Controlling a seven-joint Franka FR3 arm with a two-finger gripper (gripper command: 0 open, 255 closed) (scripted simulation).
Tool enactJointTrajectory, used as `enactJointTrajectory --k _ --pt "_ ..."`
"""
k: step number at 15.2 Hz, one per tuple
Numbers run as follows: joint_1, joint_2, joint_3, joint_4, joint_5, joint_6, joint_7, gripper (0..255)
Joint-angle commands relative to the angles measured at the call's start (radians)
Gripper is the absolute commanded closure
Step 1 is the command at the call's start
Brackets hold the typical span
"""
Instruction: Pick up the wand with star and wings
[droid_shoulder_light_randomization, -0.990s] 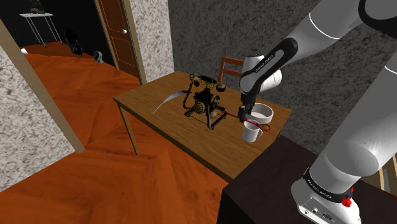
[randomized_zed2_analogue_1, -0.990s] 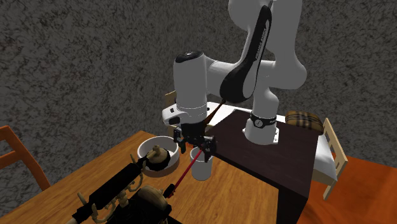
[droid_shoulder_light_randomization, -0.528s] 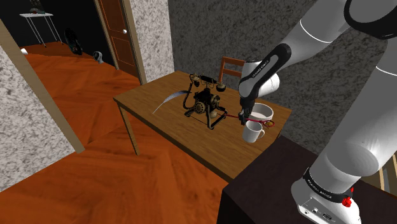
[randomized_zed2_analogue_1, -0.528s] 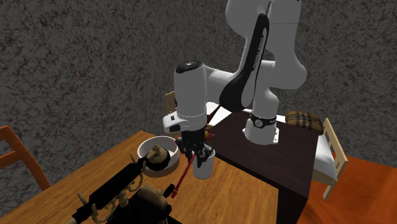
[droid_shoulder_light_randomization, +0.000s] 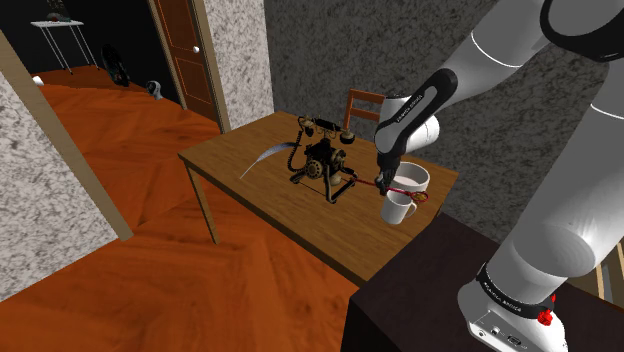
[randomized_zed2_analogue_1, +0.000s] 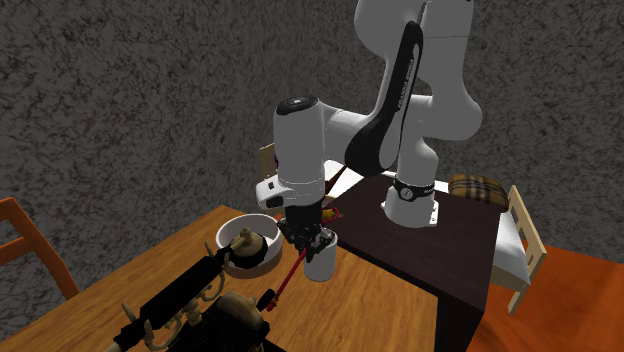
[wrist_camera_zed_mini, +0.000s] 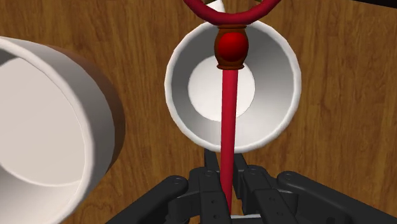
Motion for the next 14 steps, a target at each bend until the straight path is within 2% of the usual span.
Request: enactJointTrajectory --k 1,14 --pt "0.0 -0.015 -0.001 -0.001 -0.005 -0.014 0.003 255" --pt "-0.003 -0.183 0.0 0.033 -0.046 -0.215 0.03 255"
